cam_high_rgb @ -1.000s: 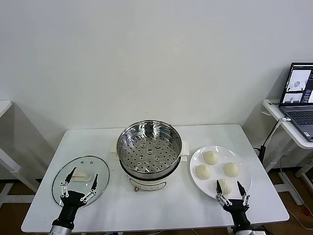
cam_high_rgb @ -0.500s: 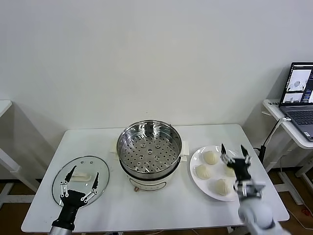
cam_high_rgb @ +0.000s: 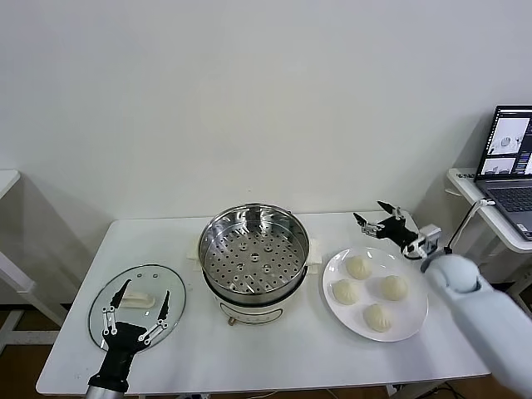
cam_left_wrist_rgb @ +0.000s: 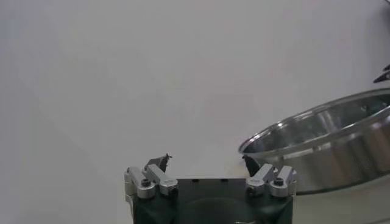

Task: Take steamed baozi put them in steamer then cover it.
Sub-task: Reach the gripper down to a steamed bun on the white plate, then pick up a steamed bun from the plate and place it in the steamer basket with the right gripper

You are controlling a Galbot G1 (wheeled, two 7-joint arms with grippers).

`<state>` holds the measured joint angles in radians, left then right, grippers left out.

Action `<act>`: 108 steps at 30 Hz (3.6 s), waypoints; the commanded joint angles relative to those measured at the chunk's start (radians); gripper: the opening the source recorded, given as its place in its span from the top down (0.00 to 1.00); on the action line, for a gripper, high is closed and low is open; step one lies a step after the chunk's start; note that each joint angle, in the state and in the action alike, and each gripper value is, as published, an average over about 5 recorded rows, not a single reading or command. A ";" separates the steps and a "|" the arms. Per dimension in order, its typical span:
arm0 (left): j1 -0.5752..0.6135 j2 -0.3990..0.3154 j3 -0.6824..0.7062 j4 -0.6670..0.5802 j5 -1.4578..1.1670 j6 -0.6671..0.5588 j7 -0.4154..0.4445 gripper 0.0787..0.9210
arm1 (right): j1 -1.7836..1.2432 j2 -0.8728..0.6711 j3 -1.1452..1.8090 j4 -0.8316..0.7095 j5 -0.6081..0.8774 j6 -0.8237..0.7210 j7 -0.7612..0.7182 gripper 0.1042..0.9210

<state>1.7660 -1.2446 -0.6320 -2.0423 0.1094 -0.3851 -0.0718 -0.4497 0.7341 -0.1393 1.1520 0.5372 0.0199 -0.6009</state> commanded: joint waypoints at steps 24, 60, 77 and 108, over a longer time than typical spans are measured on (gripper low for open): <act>0.020 -0.024 -0.015 0.004 0.014 0.001 -0.008 0.12 | 0.607 0.161 -0.753 -0.345 -0.539 -0.011 -0.621 0.12; 0.013 -0.028 -0.015 0.013 0.018 0.000 -0.019 0.12 | 0.561 0.227 -0.768 -0.336 -0.586 0.012 -0.542 0.34; 0.011 -0.017 -0.003 -0.008 0.019 -0.004 -0.023 0.12 | 1.075 0.350 -0.877 -0.049 -0.609 0.499 -0.597 0.32; 0.020 -0.007 -0.011 -0.024 0.016 -0.020 -0.032 0.12 | 0.753 0.763 -0.777 -0.338 -1.097 0.812 -0.522 0.33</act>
<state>1.7865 -1.2537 -0.6412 -2.0677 0.1272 -0.4042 -0.1031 0.3656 1.4343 -0.9416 0.8981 -0.4569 0.7815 -1.1329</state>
